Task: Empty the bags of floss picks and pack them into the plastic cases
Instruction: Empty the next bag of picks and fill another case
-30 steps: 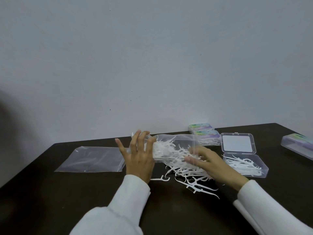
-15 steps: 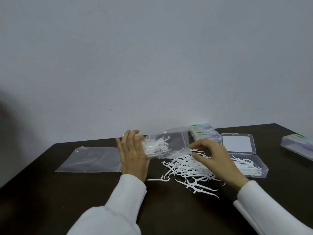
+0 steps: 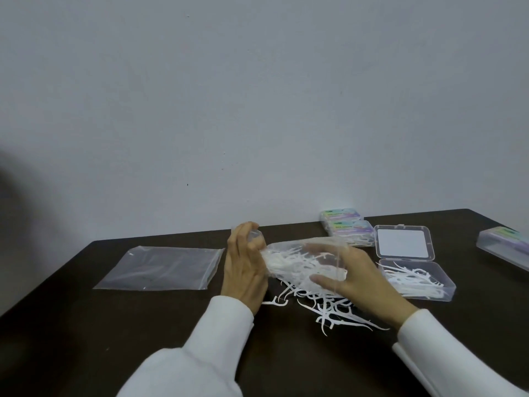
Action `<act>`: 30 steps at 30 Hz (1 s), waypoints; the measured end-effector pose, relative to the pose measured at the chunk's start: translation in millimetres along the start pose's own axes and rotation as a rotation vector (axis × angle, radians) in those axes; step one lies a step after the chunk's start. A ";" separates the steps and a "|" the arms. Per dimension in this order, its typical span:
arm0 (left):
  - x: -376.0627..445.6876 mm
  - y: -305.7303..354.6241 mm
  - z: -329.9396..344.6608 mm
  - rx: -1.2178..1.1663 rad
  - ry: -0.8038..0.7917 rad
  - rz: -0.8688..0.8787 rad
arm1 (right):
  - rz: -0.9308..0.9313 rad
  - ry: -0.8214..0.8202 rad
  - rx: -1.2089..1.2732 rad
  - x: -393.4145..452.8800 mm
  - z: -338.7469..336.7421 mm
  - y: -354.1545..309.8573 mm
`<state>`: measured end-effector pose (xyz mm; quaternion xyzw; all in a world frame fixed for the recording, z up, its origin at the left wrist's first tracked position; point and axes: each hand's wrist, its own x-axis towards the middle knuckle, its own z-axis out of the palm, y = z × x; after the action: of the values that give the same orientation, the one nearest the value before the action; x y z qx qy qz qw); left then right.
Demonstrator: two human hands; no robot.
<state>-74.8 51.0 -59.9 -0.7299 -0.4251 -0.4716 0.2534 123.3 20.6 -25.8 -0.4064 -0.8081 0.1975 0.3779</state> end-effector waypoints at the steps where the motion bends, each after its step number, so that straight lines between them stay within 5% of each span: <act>1: 0.6 3.6 -1.2 -0.001 0.007 0.030 | 0.043 -0.046 -0.046 -1.5 2.0 0.5; 8: 0.7 13.1 -1.5 -0.034 -0.007 0.111 | 0.098 -0.049 -0.091 -3.4 7.5 4.9; 14: -1.5 6.5 -0.9 -0.024 -0.011 0.030 | -0.030 0.153 -0.003 -0.2 1.6 -5.4; 19: -1.3 -4.8 -5.3 0.004 0.026 -0.096 | 0.053 0.231 0.075 1.9 -3.2 4.8; 30: -0.7 -25.7 -17.5 0.076 0.083 -0.204 | 0.195 0.151 0.364 2.2 -7.8 10.1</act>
<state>-105.3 50.3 -53.8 -0.6525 -0.5040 -0.5082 0.2489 133.5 28.4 -26.1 -0.4211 -0.6853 0.3447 0.4839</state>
